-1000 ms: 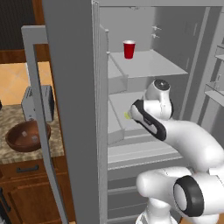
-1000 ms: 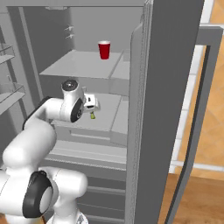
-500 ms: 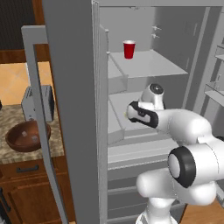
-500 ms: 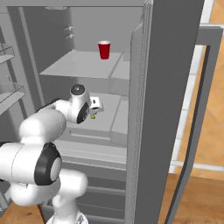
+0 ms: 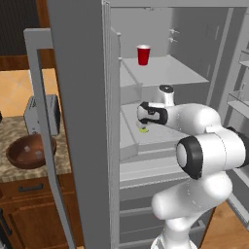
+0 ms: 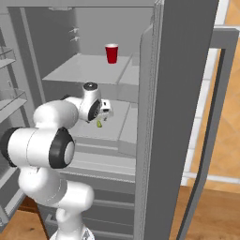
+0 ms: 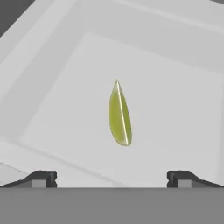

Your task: Grab a lemon wedge from the fridge and one ice cube from the ice bowl, and put them in the glass of lemonade.

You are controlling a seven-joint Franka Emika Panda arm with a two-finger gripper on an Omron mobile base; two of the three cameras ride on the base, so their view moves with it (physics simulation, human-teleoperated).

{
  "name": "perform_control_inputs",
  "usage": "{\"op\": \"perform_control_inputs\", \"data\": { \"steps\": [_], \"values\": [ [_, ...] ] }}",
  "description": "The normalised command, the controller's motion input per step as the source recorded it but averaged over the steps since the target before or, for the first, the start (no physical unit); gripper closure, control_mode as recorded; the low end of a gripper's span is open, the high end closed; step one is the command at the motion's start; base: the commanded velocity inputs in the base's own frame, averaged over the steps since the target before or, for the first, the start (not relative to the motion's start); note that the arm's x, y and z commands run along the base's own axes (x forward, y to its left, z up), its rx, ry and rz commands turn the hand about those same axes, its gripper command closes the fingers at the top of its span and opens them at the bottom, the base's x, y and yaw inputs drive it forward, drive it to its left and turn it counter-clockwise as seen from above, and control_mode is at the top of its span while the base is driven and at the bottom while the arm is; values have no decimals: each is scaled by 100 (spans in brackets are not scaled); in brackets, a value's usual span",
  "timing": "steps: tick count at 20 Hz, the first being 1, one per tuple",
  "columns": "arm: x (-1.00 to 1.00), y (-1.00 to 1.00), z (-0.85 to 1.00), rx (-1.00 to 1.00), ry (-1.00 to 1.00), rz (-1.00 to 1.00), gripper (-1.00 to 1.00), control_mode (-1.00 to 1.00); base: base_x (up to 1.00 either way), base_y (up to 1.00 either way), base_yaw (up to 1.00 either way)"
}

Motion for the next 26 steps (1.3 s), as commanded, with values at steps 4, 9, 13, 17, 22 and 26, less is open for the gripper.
{"op": "perform_control_inputs", "data": {
  "steps": [4,9,13,17,22,26],
  "values": [
    [5,0,-36,0,1,0,-100,-100,0,0,0],
    [9,0,-45,0,0,0,-100,-100,0,0,0],
    [23,5,-35,0,0,0,-100,-100,0,0,0],
    [29,1,11,-3,4,0,-100,-100,0,0,0],
    [35,6,2,-1,2,0,-100,-100,0,0,0],
    [35,8,-5,0,0,0,-100,-100,0,0,0]
  ]
}}
